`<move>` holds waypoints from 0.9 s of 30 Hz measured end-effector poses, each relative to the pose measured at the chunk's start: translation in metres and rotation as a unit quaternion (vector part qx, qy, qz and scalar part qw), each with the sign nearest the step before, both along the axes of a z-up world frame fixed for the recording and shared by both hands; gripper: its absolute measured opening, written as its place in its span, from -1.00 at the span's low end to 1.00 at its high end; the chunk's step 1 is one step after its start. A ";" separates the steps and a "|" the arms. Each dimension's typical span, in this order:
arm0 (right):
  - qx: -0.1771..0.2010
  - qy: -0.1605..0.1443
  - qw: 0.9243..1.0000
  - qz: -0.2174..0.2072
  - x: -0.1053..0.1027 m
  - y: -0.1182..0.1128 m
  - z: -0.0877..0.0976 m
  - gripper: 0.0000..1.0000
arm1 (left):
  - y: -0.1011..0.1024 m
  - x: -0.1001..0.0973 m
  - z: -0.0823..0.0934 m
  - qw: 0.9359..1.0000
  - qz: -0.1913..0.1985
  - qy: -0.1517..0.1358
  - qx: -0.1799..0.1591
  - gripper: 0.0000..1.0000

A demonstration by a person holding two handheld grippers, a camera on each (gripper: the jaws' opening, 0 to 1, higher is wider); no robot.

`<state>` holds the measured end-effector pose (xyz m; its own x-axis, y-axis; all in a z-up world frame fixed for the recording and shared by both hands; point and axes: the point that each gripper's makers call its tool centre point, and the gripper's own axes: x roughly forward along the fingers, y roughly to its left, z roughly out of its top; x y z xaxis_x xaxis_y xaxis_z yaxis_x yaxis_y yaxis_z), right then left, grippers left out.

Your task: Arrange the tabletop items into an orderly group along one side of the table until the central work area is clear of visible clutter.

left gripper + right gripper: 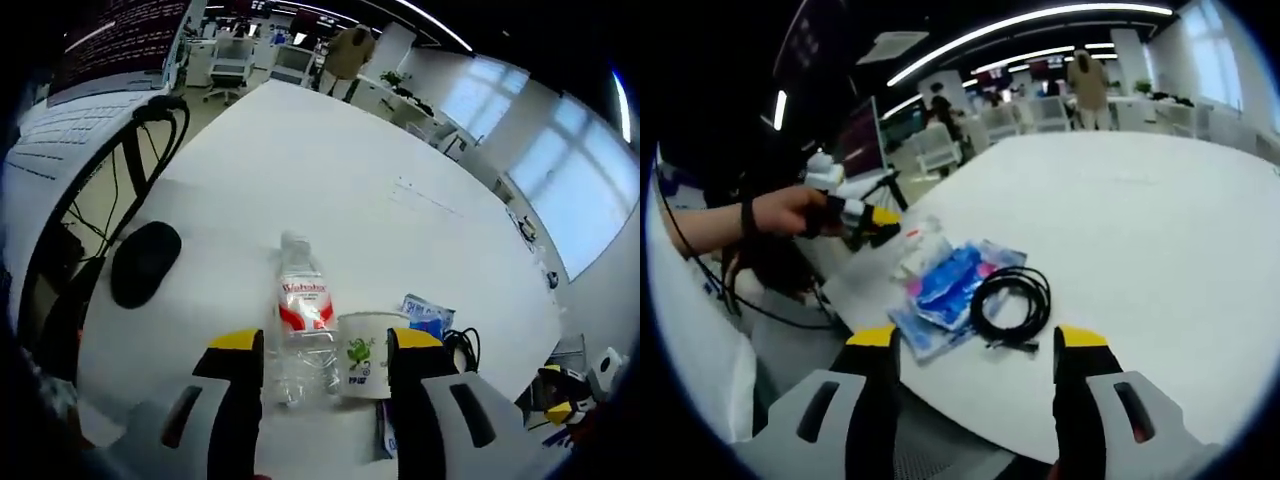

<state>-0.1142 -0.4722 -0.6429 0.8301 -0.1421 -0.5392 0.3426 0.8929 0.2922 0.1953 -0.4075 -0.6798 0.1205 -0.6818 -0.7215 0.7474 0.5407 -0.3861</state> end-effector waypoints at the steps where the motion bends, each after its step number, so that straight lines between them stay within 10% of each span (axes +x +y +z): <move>1: -0.001 0.002 1.000 0.002 0.000 0.000 0.000 0.25 | -0.002 0.002 -0.001 1.000 0.002 0.002 0.000 0.00; 27: 0.004 0.033 0.999 0.027 -0.013 0.009 -0.008 0.39 | -0.039 0.019 -0.053 0.994 -0.022 0.038 0.095 -0.01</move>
<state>-0.1275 -0.4634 -0.6509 0.7989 -0.0930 -0.5943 0.3122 0.9086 0.2774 0.2147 -0.4465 -0.7329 0.0346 -0.5350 -0.8441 0.7443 0.5774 -0.3354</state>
